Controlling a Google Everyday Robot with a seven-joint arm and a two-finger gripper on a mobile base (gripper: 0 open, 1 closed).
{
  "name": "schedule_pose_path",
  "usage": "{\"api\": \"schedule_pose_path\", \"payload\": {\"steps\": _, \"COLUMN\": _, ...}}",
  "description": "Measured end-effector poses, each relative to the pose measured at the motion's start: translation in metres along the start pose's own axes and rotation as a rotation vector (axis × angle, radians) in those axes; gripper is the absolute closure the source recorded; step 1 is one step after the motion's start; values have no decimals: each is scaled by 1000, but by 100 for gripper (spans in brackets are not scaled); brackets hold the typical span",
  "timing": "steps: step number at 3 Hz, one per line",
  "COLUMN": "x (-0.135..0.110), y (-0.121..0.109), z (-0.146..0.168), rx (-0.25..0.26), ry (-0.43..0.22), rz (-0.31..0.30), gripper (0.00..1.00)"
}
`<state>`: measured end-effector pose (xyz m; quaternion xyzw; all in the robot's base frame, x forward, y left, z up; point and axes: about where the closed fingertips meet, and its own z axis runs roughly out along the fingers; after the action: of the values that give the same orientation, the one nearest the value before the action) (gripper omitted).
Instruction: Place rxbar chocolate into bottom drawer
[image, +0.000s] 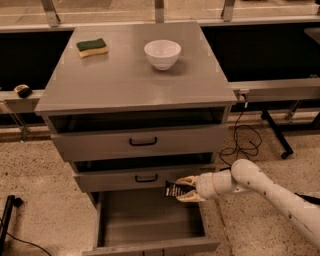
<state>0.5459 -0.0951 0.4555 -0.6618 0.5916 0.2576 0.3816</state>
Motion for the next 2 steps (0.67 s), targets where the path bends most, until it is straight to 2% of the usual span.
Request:
{"api": "schedule_pose_path", "payload": {"steps": 1, "x": 35, "y": 13, "z": 28, "rx": -80, "ry": -1, "rz": 14, "gripper": 100}}
{"api": "schedule_pose_path", "payload": {"steps": 2, "x": 113, "y": 48, "z": 72, "rx": -161, "ry": -7, "rz": 87, "gripper": 100}}
